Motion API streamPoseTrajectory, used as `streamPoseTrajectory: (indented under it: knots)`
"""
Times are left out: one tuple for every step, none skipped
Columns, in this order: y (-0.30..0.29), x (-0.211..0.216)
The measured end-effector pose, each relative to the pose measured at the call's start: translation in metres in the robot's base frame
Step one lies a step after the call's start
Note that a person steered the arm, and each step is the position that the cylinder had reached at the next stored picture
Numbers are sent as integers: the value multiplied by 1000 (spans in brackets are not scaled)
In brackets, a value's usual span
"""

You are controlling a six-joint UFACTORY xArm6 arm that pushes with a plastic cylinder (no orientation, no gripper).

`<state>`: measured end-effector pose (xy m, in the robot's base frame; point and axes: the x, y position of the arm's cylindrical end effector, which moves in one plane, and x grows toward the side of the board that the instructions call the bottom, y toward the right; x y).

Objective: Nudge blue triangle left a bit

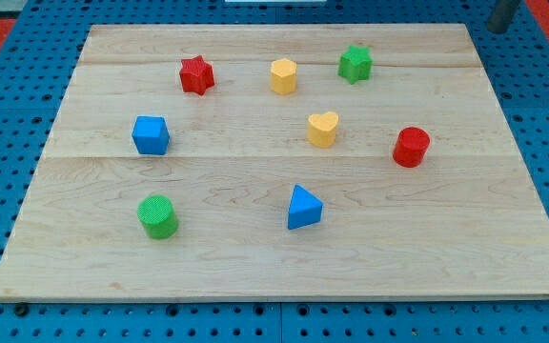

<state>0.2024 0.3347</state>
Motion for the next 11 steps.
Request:
streamPoseTrajectory:
  knots:
    - [0, 0]
    - [-8, 24]
    - [-36, 109]
    - [-47, 132]
    - [-47, 132]
    - [-47, 155]
    - [-49, 243]
    - [-66, 332]
    - [-166, 358]
    - [-260, 316]
    - [-312, 295]
